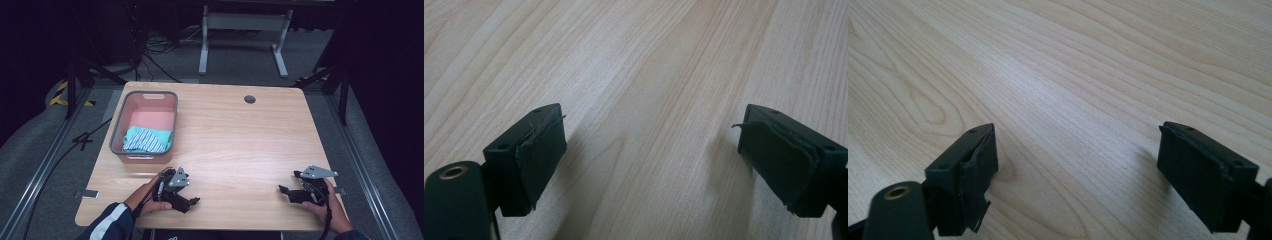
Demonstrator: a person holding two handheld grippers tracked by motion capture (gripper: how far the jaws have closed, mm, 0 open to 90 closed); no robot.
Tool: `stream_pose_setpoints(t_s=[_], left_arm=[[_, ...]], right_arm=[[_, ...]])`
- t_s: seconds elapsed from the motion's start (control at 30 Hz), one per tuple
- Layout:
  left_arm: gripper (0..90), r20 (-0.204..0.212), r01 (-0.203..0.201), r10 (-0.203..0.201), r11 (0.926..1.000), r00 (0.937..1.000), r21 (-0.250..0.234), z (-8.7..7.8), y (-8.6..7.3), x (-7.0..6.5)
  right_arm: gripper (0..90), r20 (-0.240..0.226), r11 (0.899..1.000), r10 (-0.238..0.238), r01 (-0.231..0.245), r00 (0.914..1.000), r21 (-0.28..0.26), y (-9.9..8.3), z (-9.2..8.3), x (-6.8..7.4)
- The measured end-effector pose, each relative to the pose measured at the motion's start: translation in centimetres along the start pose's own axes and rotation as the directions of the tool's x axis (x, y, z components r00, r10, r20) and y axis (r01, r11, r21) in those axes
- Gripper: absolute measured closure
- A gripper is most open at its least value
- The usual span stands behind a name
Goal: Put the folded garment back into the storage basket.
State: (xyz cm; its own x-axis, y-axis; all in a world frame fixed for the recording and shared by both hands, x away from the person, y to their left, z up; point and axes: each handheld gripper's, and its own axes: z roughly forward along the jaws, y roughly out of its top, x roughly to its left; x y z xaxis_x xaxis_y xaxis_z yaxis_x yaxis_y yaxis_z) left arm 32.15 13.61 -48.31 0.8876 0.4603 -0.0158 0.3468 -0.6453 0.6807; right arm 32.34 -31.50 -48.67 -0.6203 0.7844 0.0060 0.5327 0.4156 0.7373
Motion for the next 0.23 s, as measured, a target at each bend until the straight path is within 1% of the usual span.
stream_pose_setpoints(t_s=[0.23], left_arm=[[11.6, -0.001, -0.002, 0.002, 1.0, 1.0, 0.001, 0.01, 0.03, 0.03]], right_arm=[[17.0, 0.0, 1.0, 0.0, 0.0, 1.0, 0.0, 0.0, 0.0, 0.0]])
